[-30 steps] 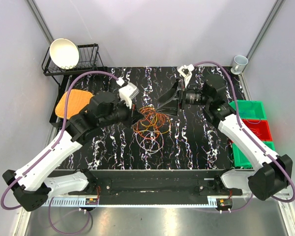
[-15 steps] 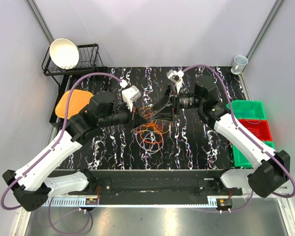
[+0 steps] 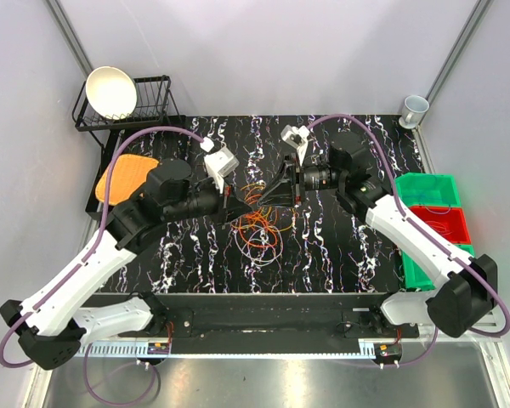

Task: Untangle the cables

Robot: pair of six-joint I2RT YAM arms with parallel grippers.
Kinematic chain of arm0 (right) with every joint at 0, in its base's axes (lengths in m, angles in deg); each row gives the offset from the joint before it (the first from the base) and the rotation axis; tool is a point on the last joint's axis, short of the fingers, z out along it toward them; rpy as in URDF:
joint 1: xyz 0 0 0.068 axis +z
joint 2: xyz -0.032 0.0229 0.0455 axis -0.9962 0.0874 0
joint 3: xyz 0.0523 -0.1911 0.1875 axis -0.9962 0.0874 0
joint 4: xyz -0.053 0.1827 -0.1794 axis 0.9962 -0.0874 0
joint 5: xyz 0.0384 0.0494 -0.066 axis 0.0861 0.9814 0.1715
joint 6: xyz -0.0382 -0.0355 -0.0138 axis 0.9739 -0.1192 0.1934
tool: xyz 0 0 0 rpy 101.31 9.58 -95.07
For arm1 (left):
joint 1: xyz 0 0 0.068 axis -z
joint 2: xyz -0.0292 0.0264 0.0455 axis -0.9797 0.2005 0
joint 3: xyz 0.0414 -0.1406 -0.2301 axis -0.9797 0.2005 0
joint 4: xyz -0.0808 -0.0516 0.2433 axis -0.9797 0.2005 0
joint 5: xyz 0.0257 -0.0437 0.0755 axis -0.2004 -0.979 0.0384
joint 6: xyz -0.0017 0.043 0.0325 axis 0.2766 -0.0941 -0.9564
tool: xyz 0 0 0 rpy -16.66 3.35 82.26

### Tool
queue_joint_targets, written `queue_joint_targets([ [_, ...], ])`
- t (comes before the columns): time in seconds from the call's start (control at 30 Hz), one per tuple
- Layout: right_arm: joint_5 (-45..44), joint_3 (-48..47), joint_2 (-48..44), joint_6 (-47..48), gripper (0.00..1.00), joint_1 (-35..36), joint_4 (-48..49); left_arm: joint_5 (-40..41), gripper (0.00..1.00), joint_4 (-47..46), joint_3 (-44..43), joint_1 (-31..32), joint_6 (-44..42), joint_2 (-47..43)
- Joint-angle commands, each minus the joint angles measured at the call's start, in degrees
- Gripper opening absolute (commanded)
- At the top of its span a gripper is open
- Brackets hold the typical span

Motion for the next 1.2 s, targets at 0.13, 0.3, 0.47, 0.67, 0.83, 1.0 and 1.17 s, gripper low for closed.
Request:
queue_joint_targets([
  [0.13, -0.3, -3.4, 1.0, 2.4, 0.11, 1.7, -1.5, 1.0, 0.0, -3.6, -1.1, -0.3, 1.1, -1.7],
  [0.3, -12.4, -2.7, -0.8, 3.2, 0.0, 1.7, -2.0, 9.8, 0.58, -2.7, -1.3, -0.3, 3.1, -2.3],
  [0.47, -30.6, -4.0, -2.5, 3.1, 0.0, 1.7, -6.8, 25.1, 0.99, 3.2, 0.4, -0.3, 5.6, -5.6],
  [0.67, -54.9, -6.9, -3.8, 0.3, 0.0, 1.7, -10.5, 36.5, 0.99, 8.9, 8.7, -0.3, 8.3, -13.4],
  [0.83, -71.9, -9.9, -2.7, -3.6, 0.0, 1.7, -14.5, 42.1, 0.99, 11.2, 16.3, -0.4, 10.1, -20.6],
  [1.0, -89.6, -16.4, 0.4, -7.4, 0.0, 1.7, -22.0, 44.7, 0.99, 11.5, 21.3, -0.3, 11.8, -24.6],
  [1.17, -109.2, -25.3, 3.7, -22.7, 0.0, 1.7, -33.0, 45.6, 0.99, 11.3, 24.4, -0.3, 12.3, -25.5],
])
